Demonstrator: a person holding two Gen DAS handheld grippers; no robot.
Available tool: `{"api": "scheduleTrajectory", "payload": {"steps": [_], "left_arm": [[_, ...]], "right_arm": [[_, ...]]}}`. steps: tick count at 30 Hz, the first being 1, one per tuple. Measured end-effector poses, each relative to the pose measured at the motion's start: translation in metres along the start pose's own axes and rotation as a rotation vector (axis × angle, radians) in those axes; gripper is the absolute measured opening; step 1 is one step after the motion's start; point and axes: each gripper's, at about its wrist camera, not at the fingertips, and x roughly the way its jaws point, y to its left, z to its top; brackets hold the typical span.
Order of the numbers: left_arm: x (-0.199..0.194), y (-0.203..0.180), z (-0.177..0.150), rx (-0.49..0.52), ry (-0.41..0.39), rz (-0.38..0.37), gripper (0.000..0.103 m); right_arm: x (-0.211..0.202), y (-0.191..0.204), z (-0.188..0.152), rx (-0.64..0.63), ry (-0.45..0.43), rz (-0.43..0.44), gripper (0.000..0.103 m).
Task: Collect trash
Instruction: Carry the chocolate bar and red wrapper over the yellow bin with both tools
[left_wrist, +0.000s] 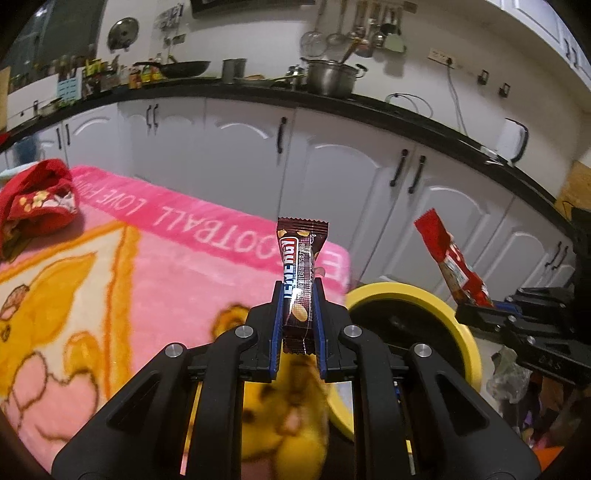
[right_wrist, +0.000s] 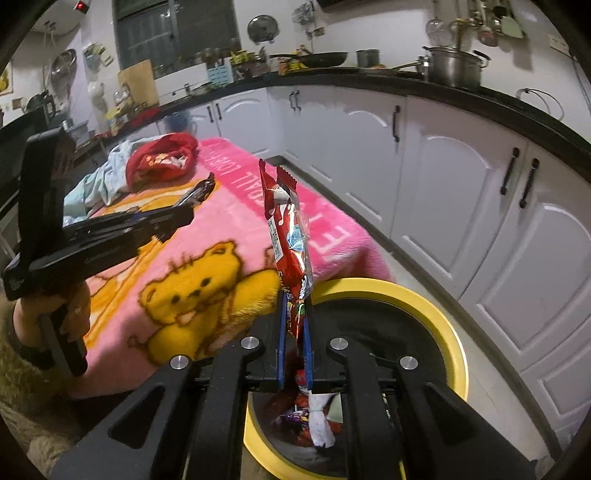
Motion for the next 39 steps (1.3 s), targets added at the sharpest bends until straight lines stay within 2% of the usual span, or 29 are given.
{"api": "scheduleTrajectory", "payload": {"steps": [11, 23, 28, 39], "left_arm": [[0.0, -0.05, -0.007, 0.081, -0.009, -0.059, 0.009], [0.013, -0.093, -0.027, 0.159, 0.03, -0.11, 0.009], [0.022, -0.102, -0.038, 0.183, 0.06, -0.121, 0.009], [0.047, -0.1, -0.056, 0.168, 0.146, -0.134, 0.009]], "right_arm": [[-0.022, -0.036, -0.021, 0.092, -0.022, -0.067, 0.008], [-0.022, -0.068, -0.055, 0.178, 0.023, -0.105, 0.008], [-0.015, -0.073, -0.068, 0.193, 0.05, -0.097, 0.008], [0.009, -0.072, -0.084, 0.206, 0.116, -0.086, 0.008]]}}
